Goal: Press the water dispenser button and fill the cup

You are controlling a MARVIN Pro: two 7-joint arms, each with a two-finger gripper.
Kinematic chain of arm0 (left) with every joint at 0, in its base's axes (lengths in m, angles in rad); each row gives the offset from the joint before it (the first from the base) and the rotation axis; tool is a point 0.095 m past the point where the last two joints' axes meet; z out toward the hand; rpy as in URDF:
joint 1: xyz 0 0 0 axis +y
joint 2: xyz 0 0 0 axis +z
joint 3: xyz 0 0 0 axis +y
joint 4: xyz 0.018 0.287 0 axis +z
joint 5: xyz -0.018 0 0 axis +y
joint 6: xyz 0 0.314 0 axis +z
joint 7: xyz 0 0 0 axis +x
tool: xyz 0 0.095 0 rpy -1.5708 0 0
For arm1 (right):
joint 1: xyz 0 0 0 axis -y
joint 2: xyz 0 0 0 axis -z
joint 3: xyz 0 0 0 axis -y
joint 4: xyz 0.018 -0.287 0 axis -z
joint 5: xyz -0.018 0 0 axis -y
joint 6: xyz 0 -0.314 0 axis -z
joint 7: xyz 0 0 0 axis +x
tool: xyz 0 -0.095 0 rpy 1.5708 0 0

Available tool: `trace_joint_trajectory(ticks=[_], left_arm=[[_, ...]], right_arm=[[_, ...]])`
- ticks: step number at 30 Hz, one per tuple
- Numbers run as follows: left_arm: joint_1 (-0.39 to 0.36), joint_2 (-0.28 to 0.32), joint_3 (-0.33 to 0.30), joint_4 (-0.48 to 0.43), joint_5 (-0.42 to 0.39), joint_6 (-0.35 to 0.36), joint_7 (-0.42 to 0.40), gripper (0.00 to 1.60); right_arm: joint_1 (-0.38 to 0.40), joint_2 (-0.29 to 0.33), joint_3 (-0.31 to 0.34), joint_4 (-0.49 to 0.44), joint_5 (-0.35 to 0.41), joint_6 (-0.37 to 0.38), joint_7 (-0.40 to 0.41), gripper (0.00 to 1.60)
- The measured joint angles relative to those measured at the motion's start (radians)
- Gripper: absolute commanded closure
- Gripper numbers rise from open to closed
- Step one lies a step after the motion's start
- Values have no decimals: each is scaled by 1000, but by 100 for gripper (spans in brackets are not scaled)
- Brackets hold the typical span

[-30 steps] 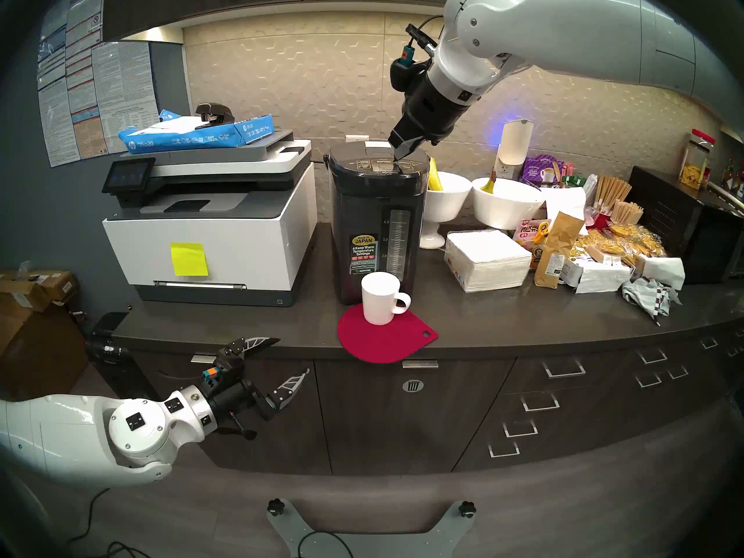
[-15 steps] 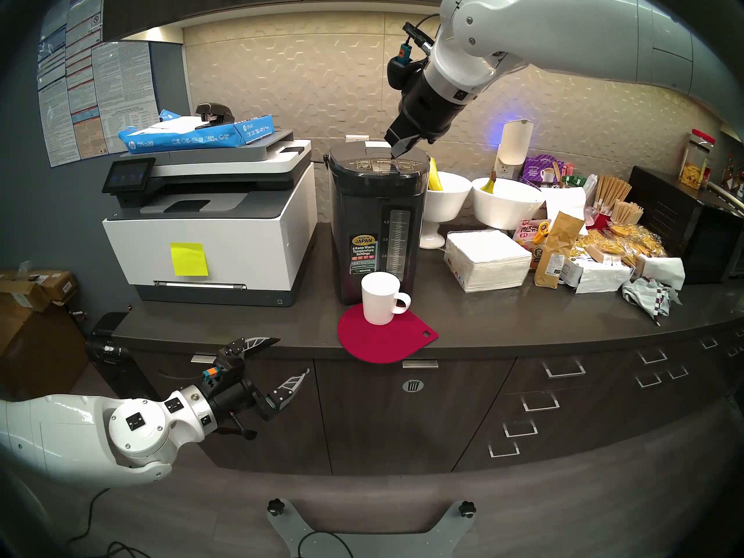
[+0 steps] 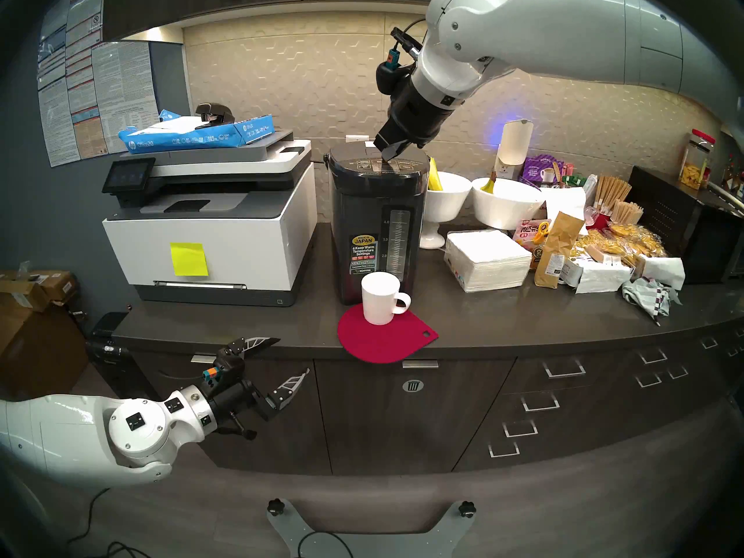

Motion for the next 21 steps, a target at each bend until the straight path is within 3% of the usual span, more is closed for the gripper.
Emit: trace_joint_trajectory(ticks=[21], left_arm=[[-2, 0, 2, 0, 0, 0, 0, 0]], right_arm=[[-1, 1, -8, 0, -5, 0, -6, 160]])
